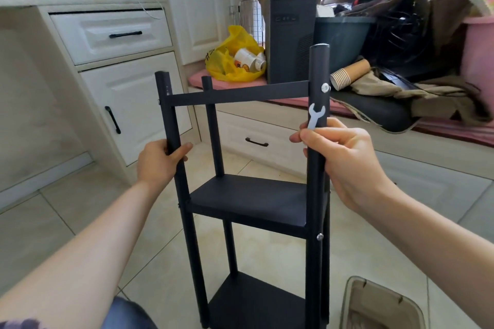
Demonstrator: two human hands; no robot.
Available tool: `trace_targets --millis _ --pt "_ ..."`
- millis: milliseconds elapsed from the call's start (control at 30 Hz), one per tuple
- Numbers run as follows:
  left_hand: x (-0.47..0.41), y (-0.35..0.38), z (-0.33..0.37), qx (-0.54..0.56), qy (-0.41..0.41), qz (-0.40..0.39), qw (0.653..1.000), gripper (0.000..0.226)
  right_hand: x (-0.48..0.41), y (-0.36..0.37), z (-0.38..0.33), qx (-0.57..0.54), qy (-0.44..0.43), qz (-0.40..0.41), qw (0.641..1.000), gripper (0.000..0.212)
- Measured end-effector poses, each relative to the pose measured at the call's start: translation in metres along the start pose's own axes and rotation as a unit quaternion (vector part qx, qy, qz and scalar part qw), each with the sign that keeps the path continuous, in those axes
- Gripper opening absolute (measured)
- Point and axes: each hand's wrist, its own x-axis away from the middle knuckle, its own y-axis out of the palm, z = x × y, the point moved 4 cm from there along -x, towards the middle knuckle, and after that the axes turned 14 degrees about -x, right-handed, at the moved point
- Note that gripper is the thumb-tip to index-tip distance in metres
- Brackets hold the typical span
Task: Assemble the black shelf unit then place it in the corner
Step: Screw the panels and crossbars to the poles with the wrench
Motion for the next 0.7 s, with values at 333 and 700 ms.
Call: trace_targets --millis 333,700 --pt "-0.004 -0.001 -0.011 0.065 -0.061 0.005 0.996 0.024 0.006 0.01 -0.004 0.027 0.016 -0.056 0.998 0.014" --pt "0.008 0.01 0.008 0.067 -0.072 -0.088 0.991 0.05 0.011 0.02 -0.027 0.082 -0.021 -0.24 0.967 0.014"
